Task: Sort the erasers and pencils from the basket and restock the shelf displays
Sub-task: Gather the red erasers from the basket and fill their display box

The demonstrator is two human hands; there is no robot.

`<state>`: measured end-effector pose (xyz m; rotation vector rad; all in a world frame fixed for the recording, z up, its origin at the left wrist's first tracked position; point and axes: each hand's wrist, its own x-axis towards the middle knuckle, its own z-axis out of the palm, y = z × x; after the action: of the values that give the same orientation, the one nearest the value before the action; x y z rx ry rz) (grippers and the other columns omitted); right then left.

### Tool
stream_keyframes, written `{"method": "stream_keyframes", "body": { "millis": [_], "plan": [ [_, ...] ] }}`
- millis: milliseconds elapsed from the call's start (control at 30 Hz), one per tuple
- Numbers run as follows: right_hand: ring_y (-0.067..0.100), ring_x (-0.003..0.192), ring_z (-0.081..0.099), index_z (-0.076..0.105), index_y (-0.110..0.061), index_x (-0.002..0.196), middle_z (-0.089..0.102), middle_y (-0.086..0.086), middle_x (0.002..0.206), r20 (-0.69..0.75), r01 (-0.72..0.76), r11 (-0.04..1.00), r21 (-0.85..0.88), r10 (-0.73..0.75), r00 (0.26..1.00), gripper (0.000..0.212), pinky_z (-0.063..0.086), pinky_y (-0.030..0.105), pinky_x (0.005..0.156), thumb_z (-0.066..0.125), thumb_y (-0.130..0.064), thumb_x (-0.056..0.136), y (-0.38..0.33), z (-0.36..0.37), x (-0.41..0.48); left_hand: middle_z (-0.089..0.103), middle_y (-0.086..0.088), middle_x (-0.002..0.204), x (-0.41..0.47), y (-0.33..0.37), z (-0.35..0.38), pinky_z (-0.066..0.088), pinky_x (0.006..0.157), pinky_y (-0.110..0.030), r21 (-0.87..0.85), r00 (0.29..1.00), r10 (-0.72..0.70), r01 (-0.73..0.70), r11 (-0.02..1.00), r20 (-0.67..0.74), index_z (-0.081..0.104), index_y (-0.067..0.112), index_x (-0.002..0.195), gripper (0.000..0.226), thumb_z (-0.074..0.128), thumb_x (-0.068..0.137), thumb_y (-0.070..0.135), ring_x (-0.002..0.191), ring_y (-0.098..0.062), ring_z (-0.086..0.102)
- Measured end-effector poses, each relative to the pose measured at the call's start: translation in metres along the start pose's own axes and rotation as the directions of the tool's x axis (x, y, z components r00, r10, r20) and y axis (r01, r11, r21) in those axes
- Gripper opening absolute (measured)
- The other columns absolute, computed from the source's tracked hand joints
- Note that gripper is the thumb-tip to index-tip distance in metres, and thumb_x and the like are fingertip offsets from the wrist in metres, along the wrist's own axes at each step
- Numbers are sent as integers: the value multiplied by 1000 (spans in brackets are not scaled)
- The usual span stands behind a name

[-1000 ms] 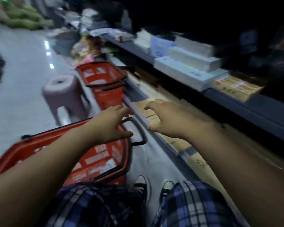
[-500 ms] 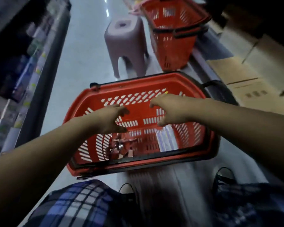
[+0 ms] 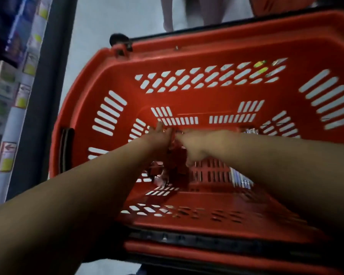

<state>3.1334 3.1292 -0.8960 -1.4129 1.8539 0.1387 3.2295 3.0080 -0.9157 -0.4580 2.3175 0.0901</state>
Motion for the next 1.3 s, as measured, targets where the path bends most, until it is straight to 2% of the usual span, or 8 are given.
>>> {"method": "stream_keyframes", "body": {
  "millis": [100, 333, 533, 667, 867, 1000, 1100, 1300],
  "plan": [
    [35, 136, 43, 13, -15, 158, 23, 10, 161, -34, -20, 997, 70, 23, 999, 111, 42, 41, 109, 85, -36, 76, -4, 25, 18, 23, -16, 156, 7, -9, 18, 38, 110, -52, -160, 999, -29, 23, 987, -34, 15, 20, 159, 106, 82, 80, 44, 139, -44, 36],
    [33, 125, 52, 40, -25, 147, 32, 11, 147, -26, 13, 977, 213, -8, 1000, 75, 46, 35, 100, 78, -36, 83, -4, 62, 19, 38, -11, 134, 1, -23, 22, 49, 94, -43, -221, 996, -82, 88, 971, 37, 41, 20, 142, 101, 91, 62, 58, 117, -34, 55],
    [36, 121, 55, 31, -22, 150, 34, 14, 141, -28, -13, 965, 261, 21, 999, 84, 49, 38, 100, 79, -31, 82, -15, 71, 17, 21, -13, 158, -5, -19, 25, 52, 99, -46, -56, 974, -61, 75, 996, 219, 13, 15, 158, 136, 96, 56, 51, 132, -39, 47],
    [35, 118, 58, 25, -33, 157, 35, 15, 142, 0, -22, 926, 377, 24, 1000, 92, 42, 24, 85, 80, -27, 83, -15, 74, 17, 31, -13, 151, -10, -26, 31, 54, 95, -45, -30, 960, -71, 83, 996, 272, 19, 17, 155, 135, 96, 51, 56, 123, -35, 54],
    [33, 116, 59, 7, -46, 158, 38, 15, 142, 22, -54, 906, 419, 49, 999, 113, 46, 27, 82, 85, -32, 76, -18, 78, 19, 32, -16, 152, -18, -14, 52, 39, 111, -46, 114, 973, -79, 55, 992, 215, 13, 16, 157, 139, 89, 53, 68, 140, -37, 34],
    [35, 121, 56, 15, -37, 158, 36, 17, 147, 54, -76, 907, 414, 59, 997, 110, 52, 34, 94, 87, -32, 75, -21, 75, 19, 56, -5, 122, -14, -19, 46, 55, 91, -39, 13, 967, -71, 70, 997, 244, 40, 24, 146, 125, 95, 41, 65, 112, -27, 59],
    [33, 115, 59, 17, -30, 157, 44, 17, 143, 80, -92, 895, 437, 63, 995, 108, 55, 38, 93, 87, -31, 75, -21, 70, 22, 59, 11, 82, -15, -19, 45, 50, 68, -29, -36, 950, -72, 87, 996, 304, 63, 30, 113, 79, 96, 47, 59, 72, -12, 60],
    [30, 112, 60, 1, -26, 159, 53, 14, 138, 101, -128, 851, 509, 88, 991, 121, 55, 37, 90, 88, -29, 74, -20, 71, 26, 67, 11, 94, -17, -12, 54, 48, 75, -28, -153, 917, 12, 54, 987, 398, 64, 27, 114, 59, 93, 66, 46, 75, -9, 59]
  ]
}}
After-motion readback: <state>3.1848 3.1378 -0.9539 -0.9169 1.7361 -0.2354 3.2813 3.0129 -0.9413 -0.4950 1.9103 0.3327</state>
